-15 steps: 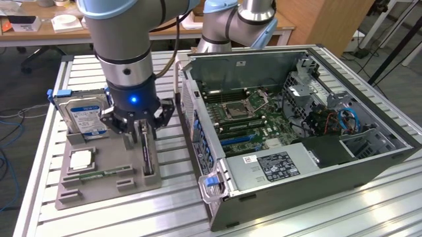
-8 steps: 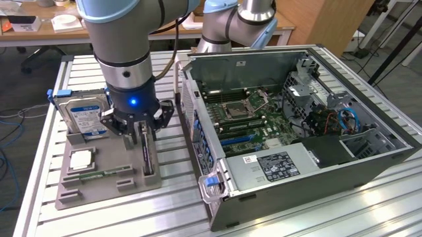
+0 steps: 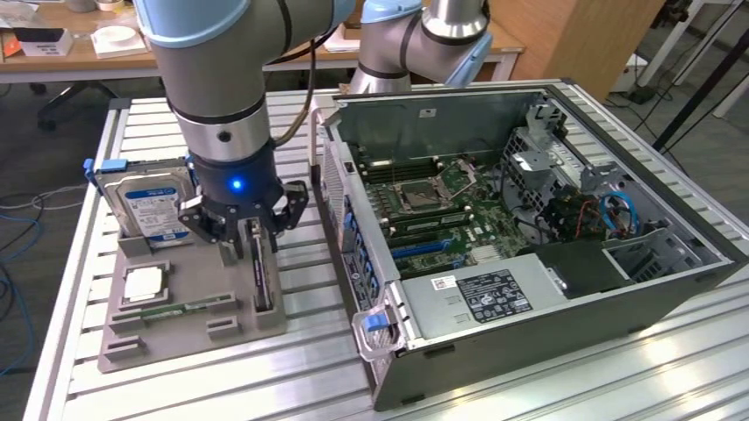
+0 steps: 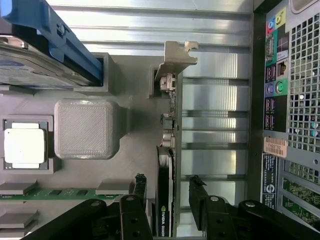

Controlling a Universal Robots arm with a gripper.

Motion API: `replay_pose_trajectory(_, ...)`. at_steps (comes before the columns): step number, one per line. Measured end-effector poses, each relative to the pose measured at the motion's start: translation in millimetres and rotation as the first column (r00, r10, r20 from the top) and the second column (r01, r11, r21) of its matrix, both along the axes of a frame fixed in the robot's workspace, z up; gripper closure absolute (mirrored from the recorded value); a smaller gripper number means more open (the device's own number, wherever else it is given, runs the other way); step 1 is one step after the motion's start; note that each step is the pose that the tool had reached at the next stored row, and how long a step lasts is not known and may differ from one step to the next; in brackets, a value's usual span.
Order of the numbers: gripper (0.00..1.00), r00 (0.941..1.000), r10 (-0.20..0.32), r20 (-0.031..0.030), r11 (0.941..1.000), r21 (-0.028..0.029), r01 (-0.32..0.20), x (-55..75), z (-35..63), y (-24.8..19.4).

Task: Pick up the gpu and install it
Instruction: 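Pick up the gpu and move the gpu toward the slot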

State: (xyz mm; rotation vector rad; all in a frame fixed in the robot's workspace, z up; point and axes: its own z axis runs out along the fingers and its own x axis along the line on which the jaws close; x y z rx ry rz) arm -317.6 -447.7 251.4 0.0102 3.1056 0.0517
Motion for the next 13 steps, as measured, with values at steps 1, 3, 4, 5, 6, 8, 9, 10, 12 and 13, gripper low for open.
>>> replay_pose_trajectory(1, 0.53, 1.0, 0.0, 0.0002, 1.0, 0.0, 0.0, -0.1, -0.6, 0.0)
replay_pose_trajectory(3, 0.53, 1.0, 0.0, 0.0004, 1.0, -0.0001, 0.0, -0.3, -1.7, 0.0)
replay_pose_trajectory(4, 0.53, 1.0, 0.0, 0.0007, 1.0, 0.0, 0.0, -0.4, -2.3, 0.0)
replay_pose_trajectory(5, 0.53, 1.0, 0.0, 0.0009, 1.0, 0.0, 0.0, -0.5, -3.0, 0.0)
replay_pose_trajectory(6, 0.53, 1.0, 0.0, 0.0011, 1.0, -0.0001, 0.0, -0.6, -3.6, 0.0)
replay_pose_trajectory(8, 0.53, 1.0, 0.0, 0.0017, 1.0, 0.0, 0.0, -0.9, -5.0, 0.0)
replay_pose_trajectory(9, 0.53, 1.0, 0.0, 0.002, 1.0, 0.0, 0.0, -1.1, -5.7, 0.0)
replay_pose_trajectory(10, 0.53, 1.0, 0.0, 0.0024, 1.0, 0.0, 0.0, -1.3, -6.5, 0.0)
replay_pose_trajectory(12, 0.53, 1.0, 0.0, 0.0031, 1.0, 0.0, 0.0, -1.7, -8.0, 0.0)
replay_pose_trajectory(13, 0.53, 1.0, 0.0, 0.0034, 1.0, -0.0001, 0.0, -1.9, -8.6, 0.0)
